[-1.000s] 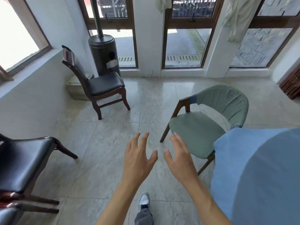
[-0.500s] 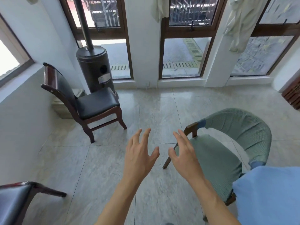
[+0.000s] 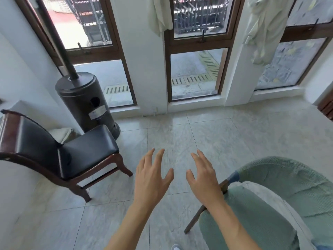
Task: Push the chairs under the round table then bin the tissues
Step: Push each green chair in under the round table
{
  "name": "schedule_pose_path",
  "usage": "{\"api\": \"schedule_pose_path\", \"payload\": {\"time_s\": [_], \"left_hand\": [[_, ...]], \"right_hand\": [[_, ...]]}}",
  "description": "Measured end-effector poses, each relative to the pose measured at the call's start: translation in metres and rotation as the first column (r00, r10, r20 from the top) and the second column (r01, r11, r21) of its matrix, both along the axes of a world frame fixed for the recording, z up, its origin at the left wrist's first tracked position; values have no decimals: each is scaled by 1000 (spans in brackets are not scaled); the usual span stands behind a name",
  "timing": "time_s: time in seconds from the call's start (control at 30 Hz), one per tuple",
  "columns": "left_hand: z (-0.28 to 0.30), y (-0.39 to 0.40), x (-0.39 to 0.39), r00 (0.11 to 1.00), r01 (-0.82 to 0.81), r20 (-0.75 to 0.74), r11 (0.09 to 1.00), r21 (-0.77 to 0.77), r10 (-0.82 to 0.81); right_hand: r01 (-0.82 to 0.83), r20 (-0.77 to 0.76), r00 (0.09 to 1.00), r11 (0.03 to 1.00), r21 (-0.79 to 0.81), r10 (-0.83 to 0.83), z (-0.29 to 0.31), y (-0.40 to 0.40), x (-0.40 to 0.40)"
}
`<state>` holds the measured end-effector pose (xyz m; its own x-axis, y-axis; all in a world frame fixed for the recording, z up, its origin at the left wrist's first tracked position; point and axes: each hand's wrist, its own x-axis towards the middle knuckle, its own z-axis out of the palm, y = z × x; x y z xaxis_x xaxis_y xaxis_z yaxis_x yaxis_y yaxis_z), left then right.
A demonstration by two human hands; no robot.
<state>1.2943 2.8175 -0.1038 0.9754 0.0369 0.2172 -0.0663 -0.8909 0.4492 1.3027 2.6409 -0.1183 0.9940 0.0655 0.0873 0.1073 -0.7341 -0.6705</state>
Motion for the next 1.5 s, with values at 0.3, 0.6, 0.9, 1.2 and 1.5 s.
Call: {"api": "schedule_pose_path", "payload": {"time_s": [0.3, 0.6, 0.9, 1.2, 1.5], "left_hand": [[-1, -4, 180, 998, 68, -12, 998, -12, -68], [-9, -31, 373, 957, 292, 3, 956, -17, -292], [3, -125, 506, 849, 527, 13, 849, 29, -527], [-12, -298, 580, 663, 748, 1, 663, 22, -749], [-9, -503, 623, 443, 894, -2, 442, 73, -896]], "right_hand": [[121, 30, 992, 987, -108, -119, 0, -11, 165], [347, 17, 937, 922, -172, -350, 2, -35, 318], [592, 36, 797, 768, -244, -603, 16, -106, 398], [803, 97, 586, 561, -202, -804, 4, -244, 436], [919, 57, 375, 363, -153, -925, -1, -414, 454]]}}
